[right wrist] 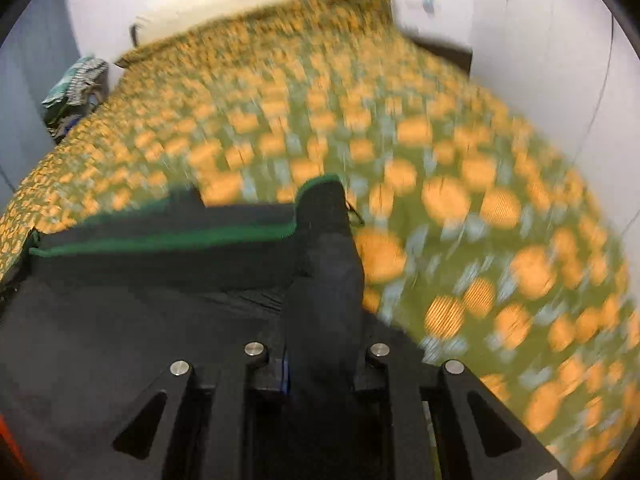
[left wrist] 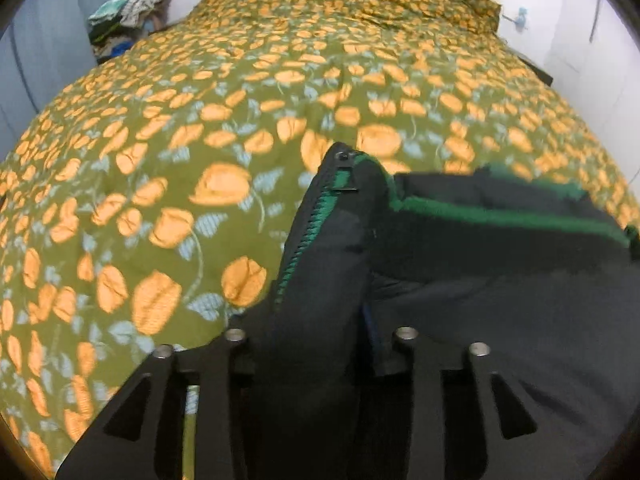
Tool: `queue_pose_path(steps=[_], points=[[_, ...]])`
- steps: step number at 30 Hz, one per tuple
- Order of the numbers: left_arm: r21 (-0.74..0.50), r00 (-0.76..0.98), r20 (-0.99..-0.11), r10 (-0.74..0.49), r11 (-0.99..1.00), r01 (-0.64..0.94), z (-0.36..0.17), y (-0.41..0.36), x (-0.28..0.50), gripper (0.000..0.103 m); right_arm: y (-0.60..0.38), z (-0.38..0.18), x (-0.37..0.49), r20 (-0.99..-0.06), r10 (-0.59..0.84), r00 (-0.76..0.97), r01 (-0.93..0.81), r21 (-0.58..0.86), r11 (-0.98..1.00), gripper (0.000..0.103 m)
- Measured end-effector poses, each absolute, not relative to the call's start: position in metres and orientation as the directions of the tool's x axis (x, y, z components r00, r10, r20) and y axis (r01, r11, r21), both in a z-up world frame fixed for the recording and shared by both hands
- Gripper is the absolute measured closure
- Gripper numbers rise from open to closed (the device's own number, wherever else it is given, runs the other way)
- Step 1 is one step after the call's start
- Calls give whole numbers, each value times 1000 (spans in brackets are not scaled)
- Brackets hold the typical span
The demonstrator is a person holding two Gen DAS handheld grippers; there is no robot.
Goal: Fold large clothes
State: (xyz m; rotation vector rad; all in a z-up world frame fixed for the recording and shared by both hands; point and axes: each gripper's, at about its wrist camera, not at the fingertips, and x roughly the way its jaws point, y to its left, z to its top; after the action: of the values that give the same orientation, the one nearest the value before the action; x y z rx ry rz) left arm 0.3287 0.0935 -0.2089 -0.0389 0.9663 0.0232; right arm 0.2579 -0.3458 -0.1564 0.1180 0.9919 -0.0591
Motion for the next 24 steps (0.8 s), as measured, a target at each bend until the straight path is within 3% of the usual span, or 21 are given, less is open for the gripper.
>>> queue_pose_path(steps=[8,24], points=[[-132,604,-794,-69,989,-60,-224,105,322,51,-349,-182,249,-791,39,610,95,121,988,78],[-189,623,-775,-108,980,-66,-234,106,329,48,-353,-195,250,-766,74,639,114,189,975,77]])
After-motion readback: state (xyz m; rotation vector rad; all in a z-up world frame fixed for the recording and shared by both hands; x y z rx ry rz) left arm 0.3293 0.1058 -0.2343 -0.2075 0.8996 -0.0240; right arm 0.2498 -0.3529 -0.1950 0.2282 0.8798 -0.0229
